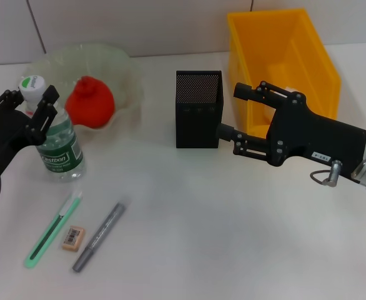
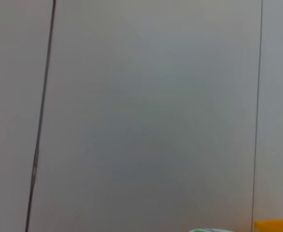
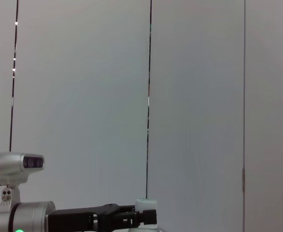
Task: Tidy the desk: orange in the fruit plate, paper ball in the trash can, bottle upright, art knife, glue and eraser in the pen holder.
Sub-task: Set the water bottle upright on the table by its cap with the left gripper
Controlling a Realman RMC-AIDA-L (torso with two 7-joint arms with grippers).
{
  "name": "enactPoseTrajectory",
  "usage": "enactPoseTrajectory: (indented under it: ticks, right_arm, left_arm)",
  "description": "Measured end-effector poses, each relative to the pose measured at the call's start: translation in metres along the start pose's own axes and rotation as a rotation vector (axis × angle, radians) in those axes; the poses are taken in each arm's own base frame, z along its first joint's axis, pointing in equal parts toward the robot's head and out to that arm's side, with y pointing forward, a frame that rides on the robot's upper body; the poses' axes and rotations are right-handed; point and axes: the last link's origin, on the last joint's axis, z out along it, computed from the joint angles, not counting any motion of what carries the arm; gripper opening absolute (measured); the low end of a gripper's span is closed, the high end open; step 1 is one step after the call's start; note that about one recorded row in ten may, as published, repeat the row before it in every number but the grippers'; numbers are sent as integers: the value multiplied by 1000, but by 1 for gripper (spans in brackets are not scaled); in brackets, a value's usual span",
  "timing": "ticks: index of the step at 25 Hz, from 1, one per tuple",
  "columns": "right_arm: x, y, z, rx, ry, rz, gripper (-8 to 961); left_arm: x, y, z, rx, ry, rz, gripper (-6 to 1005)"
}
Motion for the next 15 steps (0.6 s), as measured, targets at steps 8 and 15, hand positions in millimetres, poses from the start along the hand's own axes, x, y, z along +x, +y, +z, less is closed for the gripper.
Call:
enactPoseTrajectory:
  ticks: [8,15]
  right_arm:
    - [-1,-1,0,4,-2,-1,771]
    - [0,-2,0,7,1,-2,771]
  left_arm:
    - [-1,-2,-1,16,-4,-4,431]
    - [-2,-1,-6,14,2,-8,431]
